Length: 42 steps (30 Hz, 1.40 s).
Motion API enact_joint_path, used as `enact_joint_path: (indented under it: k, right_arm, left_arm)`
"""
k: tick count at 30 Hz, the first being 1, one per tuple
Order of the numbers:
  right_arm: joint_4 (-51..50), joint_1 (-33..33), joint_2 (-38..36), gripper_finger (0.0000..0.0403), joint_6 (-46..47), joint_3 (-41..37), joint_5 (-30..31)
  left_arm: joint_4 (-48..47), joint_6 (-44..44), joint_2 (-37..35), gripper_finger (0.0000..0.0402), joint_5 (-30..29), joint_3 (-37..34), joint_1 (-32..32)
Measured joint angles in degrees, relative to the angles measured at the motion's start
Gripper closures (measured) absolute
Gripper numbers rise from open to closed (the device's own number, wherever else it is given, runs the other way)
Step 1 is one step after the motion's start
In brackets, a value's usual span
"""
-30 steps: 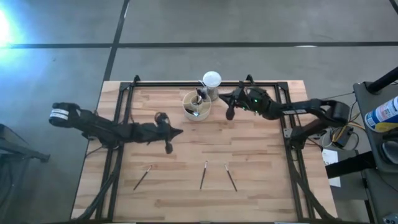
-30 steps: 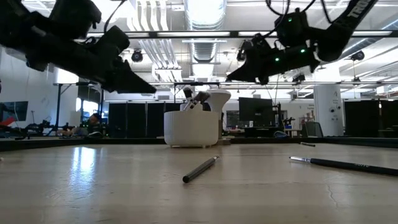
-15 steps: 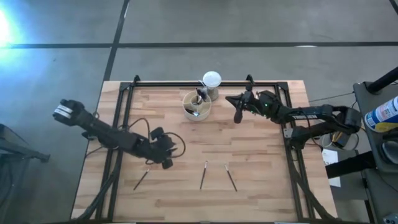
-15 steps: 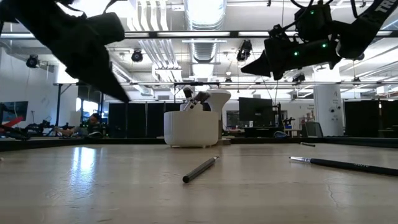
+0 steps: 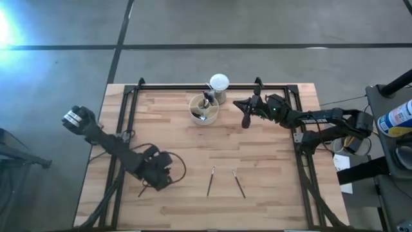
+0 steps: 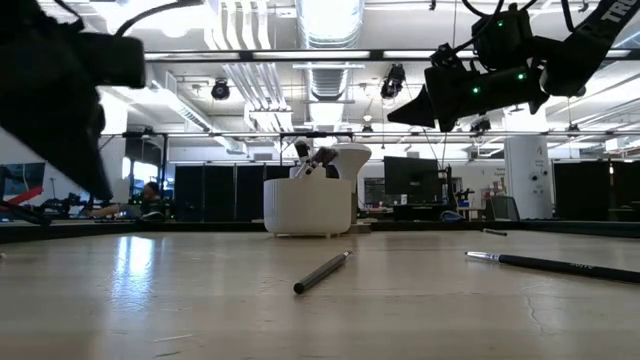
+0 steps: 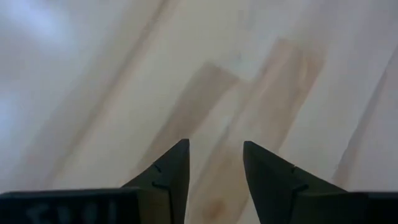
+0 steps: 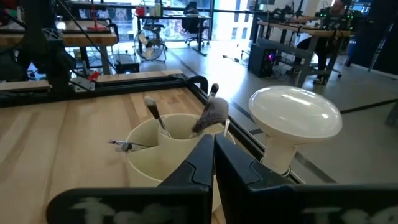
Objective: Put items in baskets/containers
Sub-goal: Put the black eyeshadow brush into the white organizer
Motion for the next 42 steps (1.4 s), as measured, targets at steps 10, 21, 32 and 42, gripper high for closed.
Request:
enact_joint_path:
  k: [10,21,32,42]
  right_arm:
    - [-0.11,0.0,0.0,0.0394,0.44,-0.39,-0.09]
    - [-0.11,0.0,0.02,0.0394,0.41,-0.59,-0.19]
    - [-0.48,0.0,0.02,0.0394,0.39,-0.87,-0.2]
    - [-0.46,0.0,0.02,0.0394,0.33,-0.87,-0.17]
  left_arm:
    - [-6.11,-11.91,4.86,0.0258,10.2,-0.08,-1.9]
    - [-9.28,-19.62,8.08,0.0267,15.44,-0.23,-2.32]
    - [-7.17,-18.7,9.8,0.0394,15.36,-0.22,-2.31]
    - [-5.46,-4.04,3.07,0.0401,-5.53,5.26,0.09]
